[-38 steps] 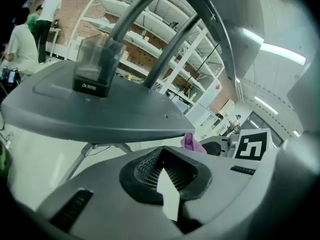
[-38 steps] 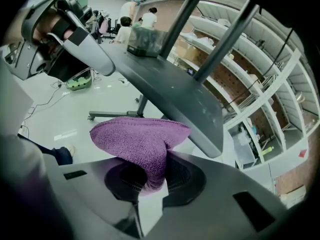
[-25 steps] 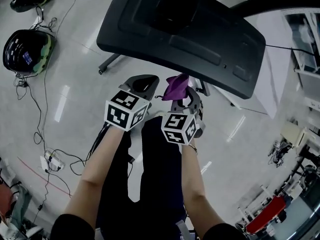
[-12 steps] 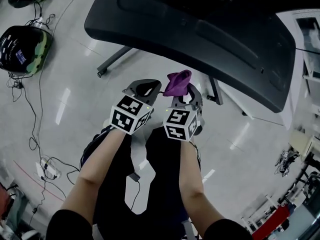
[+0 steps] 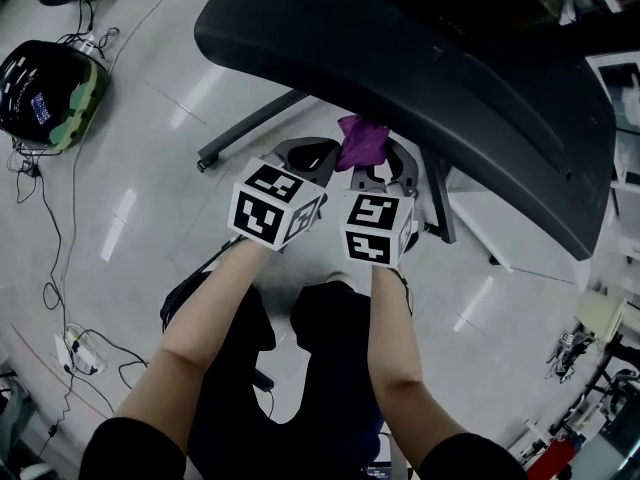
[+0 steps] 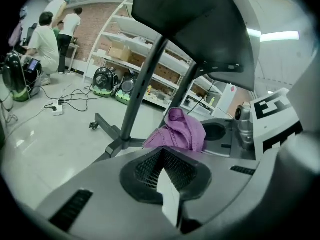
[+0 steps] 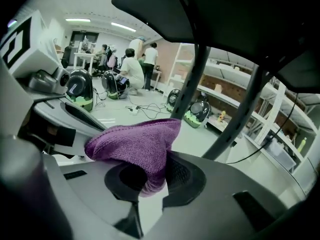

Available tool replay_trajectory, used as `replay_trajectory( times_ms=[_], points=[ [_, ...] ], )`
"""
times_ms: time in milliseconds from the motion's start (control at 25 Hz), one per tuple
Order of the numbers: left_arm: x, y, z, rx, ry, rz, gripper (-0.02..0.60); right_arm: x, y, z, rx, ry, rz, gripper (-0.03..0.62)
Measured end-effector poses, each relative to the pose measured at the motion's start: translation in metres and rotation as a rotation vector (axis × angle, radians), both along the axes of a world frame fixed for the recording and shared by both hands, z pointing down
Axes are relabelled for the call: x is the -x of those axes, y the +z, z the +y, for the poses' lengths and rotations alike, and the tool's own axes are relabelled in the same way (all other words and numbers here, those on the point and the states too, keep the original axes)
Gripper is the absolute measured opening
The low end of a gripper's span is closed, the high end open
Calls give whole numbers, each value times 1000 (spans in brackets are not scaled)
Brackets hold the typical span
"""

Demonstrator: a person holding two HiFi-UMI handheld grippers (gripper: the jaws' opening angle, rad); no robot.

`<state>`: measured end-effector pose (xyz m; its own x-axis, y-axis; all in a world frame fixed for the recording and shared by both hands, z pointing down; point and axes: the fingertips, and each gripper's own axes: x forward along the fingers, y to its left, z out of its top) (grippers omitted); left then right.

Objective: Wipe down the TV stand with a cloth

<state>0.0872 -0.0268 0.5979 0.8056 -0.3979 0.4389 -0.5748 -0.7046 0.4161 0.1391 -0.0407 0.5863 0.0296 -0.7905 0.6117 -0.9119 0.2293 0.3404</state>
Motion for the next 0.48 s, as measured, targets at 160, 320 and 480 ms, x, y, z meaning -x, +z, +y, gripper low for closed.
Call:
replay_trajectory(
  times_ms=[160,320,480],
  points=[
    [-5,-6,-35,-29,-32,48,6,4,0,-28,-38,-16,14,75],
    [-7,-2,-73,-64,-62,86,6,8,10,-61,-60,-43,36,75],
    [-10,1,-99,-79,-92,149,6,5,17,-81,-89,-73,70,75]
  ],
)
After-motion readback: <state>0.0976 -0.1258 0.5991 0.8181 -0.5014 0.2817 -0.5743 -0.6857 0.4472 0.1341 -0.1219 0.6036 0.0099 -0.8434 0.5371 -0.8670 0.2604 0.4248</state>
